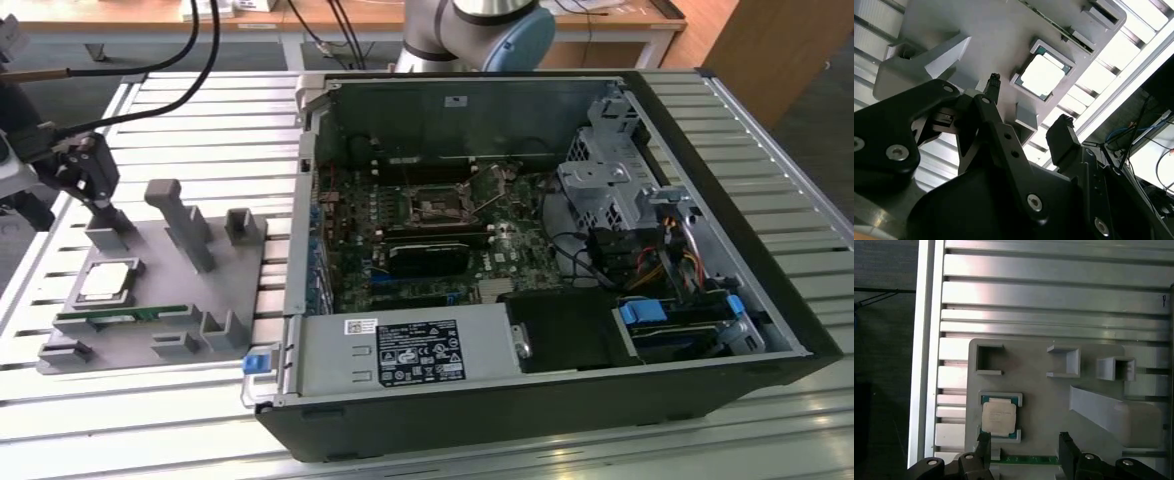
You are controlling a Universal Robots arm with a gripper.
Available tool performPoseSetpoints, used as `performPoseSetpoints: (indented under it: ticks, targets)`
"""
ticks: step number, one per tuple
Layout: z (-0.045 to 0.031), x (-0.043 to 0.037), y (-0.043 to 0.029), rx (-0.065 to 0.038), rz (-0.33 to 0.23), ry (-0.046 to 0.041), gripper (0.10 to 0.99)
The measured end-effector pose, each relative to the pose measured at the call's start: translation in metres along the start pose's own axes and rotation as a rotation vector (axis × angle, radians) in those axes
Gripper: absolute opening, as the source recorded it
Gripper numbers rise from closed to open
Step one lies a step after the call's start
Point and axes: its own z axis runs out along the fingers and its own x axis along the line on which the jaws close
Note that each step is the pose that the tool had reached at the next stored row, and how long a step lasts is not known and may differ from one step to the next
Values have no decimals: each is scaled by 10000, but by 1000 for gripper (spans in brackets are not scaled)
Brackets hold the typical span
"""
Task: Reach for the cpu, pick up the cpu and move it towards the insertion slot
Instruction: 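Pick up the cpu and move it towards the insertion slot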
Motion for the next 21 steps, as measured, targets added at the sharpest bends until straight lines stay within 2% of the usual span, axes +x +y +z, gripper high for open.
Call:
performPoseSetpoints:
  ticks: [8,12,13,14,15,16,21]
  targets:
    - [55,45,-1,1,0,-8,647]
    - [124,47,-4,3,-1,-8,647]
    - [139,47,-4,3,-1,-7,659]
    - [154,48,-5,2,-1,-7,714]
    - [168,48,-5,3,0,-7,714]
    - [181,49,-6,3,-1,-7,780]
    - [244,51,-11,2,1,-1,788]
